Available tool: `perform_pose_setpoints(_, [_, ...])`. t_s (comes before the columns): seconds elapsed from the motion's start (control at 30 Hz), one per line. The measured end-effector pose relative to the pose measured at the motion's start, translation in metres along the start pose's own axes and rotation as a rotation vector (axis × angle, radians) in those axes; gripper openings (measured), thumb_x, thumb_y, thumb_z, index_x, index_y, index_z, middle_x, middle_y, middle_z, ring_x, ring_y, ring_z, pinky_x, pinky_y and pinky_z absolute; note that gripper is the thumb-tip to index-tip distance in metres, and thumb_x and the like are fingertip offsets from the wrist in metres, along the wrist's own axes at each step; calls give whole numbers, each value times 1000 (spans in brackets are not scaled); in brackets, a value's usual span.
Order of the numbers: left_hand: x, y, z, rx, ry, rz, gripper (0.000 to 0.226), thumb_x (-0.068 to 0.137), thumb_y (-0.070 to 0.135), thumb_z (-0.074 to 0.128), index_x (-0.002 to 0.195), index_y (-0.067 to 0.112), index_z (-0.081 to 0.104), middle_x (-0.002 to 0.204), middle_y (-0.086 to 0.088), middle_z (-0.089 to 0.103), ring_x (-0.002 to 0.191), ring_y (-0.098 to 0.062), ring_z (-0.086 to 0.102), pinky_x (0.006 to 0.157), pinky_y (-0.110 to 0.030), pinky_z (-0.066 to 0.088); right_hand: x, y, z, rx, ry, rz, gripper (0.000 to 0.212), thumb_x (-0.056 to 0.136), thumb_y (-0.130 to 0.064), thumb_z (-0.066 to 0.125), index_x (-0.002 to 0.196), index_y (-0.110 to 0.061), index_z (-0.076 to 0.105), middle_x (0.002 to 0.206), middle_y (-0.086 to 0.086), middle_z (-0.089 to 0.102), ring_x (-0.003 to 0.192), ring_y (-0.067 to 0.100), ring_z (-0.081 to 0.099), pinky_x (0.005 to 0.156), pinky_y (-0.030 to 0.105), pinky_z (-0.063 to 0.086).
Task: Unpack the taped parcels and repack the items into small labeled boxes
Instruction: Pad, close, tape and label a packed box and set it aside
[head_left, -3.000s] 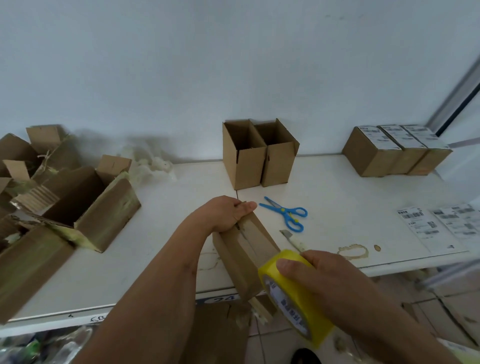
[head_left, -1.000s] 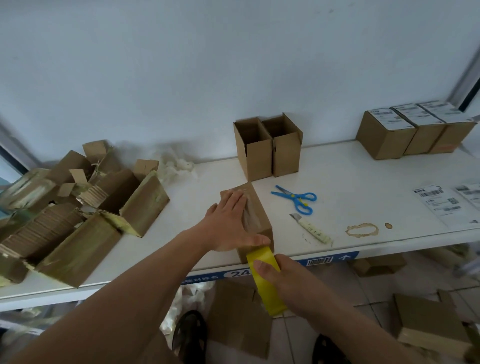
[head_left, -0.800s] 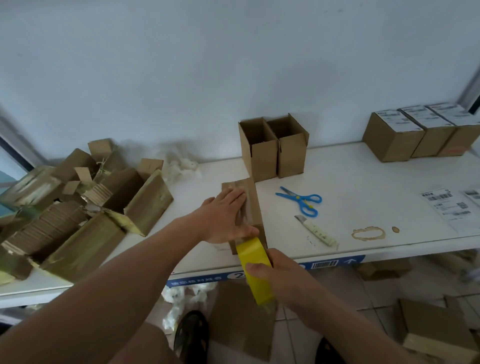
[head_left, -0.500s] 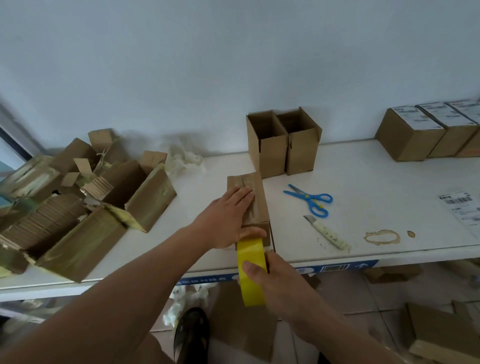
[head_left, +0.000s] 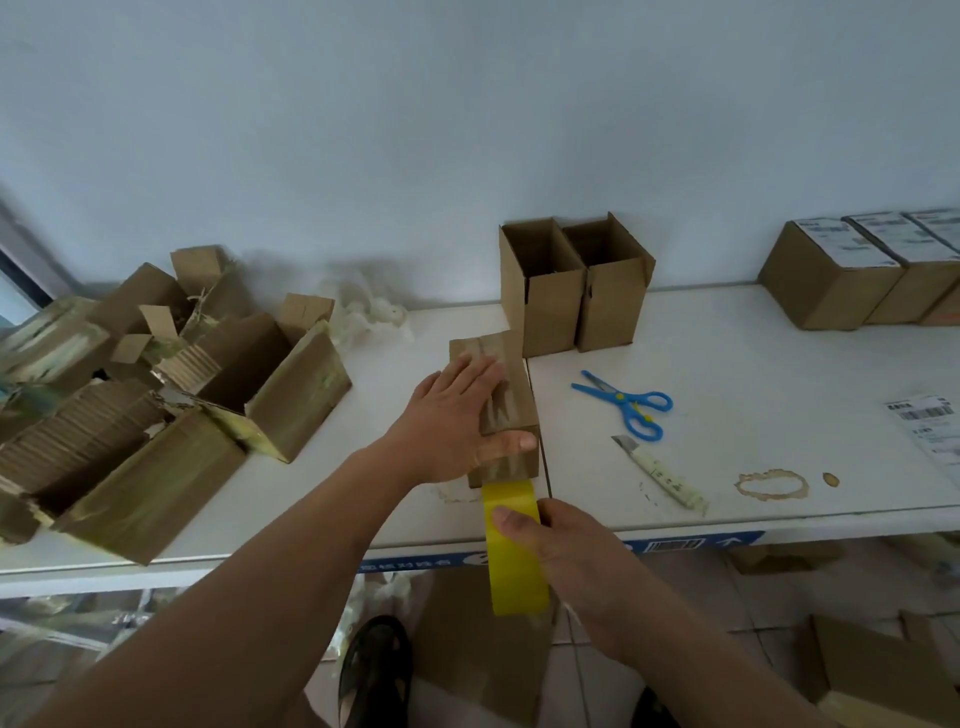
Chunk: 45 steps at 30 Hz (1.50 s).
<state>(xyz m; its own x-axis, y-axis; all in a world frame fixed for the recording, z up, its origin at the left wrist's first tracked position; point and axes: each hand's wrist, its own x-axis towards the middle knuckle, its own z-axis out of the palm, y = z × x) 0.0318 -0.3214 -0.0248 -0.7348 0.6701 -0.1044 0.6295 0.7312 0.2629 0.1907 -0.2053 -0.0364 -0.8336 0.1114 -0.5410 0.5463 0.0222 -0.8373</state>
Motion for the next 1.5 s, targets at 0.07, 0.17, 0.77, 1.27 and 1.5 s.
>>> perform_pose_setpoints(0.07, [-8, 6, -1, -149, 88, -48, 97, 81, 79, 35, 157, 28, 4, 165, 8, 0, 151, -14, -6, 121, -43, 4, 2, 1, -4, -2, -5, 2, 43, 84, -57, 64, 109, -22, 64, 108, 4, 68, 100, 22, 67, 92, 45, 55])
perform_pose_setpoints(0.17, [-26, 23, -1, -411, 349, -267, 78, 89, 65, 51, 150, 22, 29, 154, 0, 31, 140, -21, 32, 113, -43, 33, 1, 0, -9, -11, -23, 12, 45, 82, -56, 68, 109, -19, 65, 107, 4, 70, 99, 22, 68, 92, 46, 56])
perform_pose_setpoints(0.77, [-64, 74, 22, -1605, 70, -904, 23, 97, 30, 60, 115, 15, 59, 106, -15, 68, 92, -32, 69, 67, -40, 58, 25, -19, -101, -738, 428, -52, 35, 99, -39, 50, 119, -14, 62, 115, 3, 62, 103, 18, 58, 83, 28, 41])
perform_pose_setpoints(1.27, [-58, 79, 19, -1610, 132, -935, 8, 95, 15, 56, 100, 9, 59, 81, -14, 63, 64, -27, 64, 49, -33, 53, 29, -12, -97, -937, 600, -91, 15, 98, -26, 43, 106, -19, 54, 95, -1, 50, 83, 15, 50, 68, 28, 41])
perform_pose_setpoints(1.5, [-56, 77, 25, -1628, 110, -951, 15, 93, 19, 57, 107, 11, 58, 102, -20, 66, 87, -34, 67, 70, -43, 59, -18, -45, -66, -946, 358, -563, 17, 100, -31, 48, 109, -33, 62, 86, -9, 60, 77, 8, 55, 70, 22, 47])
